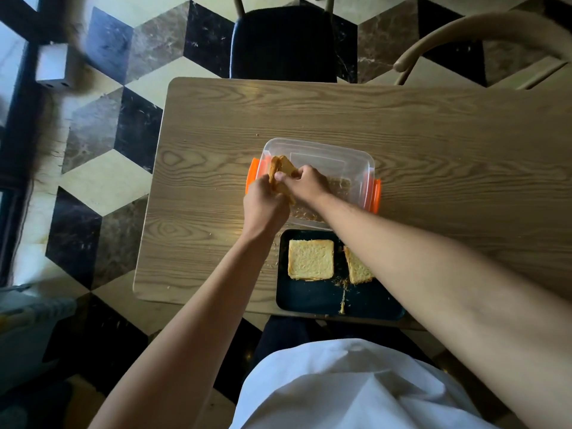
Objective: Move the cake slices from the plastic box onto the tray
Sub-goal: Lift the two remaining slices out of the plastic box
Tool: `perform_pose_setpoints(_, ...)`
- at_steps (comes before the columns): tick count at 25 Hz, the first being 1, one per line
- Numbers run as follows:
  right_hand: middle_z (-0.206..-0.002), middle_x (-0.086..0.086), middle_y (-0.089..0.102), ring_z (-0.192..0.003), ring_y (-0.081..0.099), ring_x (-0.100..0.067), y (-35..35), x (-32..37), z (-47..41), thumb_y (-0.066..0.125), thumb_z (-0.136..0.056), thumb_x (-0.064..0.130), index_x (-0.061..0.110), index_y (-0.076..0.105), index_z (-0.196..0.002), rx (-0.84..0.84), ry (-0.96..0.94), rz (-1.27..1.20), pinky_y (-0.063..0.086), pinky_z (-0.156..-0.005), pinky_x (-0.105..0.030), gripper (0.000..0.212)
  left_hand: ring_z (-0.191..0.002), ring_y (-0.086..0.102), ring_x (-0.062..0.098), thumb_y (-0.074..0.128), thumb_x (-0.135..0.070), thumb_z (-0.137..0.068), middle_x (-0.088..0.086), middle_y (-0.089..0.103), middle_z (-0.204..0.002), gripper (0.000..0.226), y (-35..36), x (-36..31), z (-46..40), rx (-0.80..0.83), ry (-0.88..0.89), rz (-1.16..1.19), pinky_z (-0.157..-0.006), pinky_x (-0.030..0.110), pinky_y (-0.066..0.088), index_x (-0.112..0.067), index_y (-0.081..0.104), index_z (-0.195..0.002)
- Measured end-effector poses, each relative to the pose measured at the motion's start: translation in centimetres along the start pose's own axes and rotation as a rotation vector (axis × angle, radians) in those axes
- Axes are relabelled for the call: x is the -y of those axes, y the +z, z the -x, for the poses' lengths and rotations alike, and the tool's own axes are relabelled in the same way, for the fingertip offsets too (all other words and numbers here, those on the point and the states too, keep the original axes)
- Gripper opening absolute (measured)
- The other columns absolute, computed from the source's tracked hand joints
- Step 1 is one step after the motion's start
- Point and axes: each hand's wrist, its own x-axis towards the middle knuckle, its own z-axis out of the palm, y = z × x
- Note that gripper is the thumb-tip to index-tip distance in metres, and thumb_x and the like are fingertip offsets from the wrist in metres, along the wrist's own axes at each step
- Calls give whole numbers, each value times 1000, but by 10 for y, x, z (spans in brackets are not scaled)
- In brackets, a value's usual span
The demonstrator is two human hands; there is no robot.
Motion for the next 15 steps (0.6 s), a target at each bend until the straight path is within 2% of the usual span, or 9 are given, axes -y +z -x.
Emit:
perform_pose_setpoints(3, -120, -14, 65, -108, 62, -32, 13, -1, -3, 70, -81, 52, 6, 52, -123, 6, 18, -36, 50, -93, -44, 65, -52, 47, 2, 50, -12, -87, -11, 54, -60, 21, 0, -2, 1, -30, 54, -33, -39, 10, 31, -22, 54, -69)
perform_pose_setpoints(4, -120, -14, 65, -108, 62, -31, 14, -3, -1, 71, -81, 50, 6, 51, -124, 1, 21, -69, 50, -93, -44, 64, -52, 47, 0, 50, -12, -88, -12, 53, -60, 24, 0, -3, 2, -28, 76, -68, -39, 9, 32, -24, 51, -68)
perform_pose_setpoints(6, -120, -11, 65, -103, 62, -26, 11, -6, 3, 72, -82, 46, 7, 52, -126, -21, 24, -134, 50, -83, -35, 62, -56, 50, 2, 50, -14, -91, -13, 54, -64, 16, 3, -3, 2, 15, 128, -177, -42, 11, 33, -24, 52, -78)
perform_pose_setpoints(8, -115, -8, 65, -95, 60, -21, 4, -9, 6, 72, -82, 43, 9, 53, -126, -41, 29, -151, 44, -72, -28, 59, -68, 57, 21, 47, -13, -92, -3, 61, -74, 8, 7, -3, -1, 61, 185, -334, -54, 23, 37, -15, 54, -89)
perform_pose_setpoints(10, -110, -6, 66, -88, 62, -18, -6, -11, 8, 70, -83, 41, 11, 55, -123, -58, 36, -168, 44, -67, -27, 52, -93, 57, 38, 45, -11, -91, 16, 67, -96, 18, 12, -5, -5, 75, 189, -488, -75, 36, 40, -3, 56, -104)
perform_pose_setpoints(12, -104, -6, 68, -83, 64, -18, -16, -15, 10, 66, -84, 38, 13, 57, -118, -87, 52, -163, 48, -63, -28, 43, -110, 53, 41, 50, -13, -89, 23, 64, -112, 35, 16, -7, -8, 54, 178, -568, -91, 41, 39, 1, 51, -122)
perform_pose_setpoints(15, -102, -12, 69, -87, 67, -28, -24, -22, 10, 62, -83, 30, 11, 58, -112, -112, 93, -117, 57, -73, -39, 34, -123, 48, 41, 59, -18, -88, 26, 53, -131, 56, 23, -10, -13, 34, 186, -624, -93, 44, 44, 0, 42, -138)
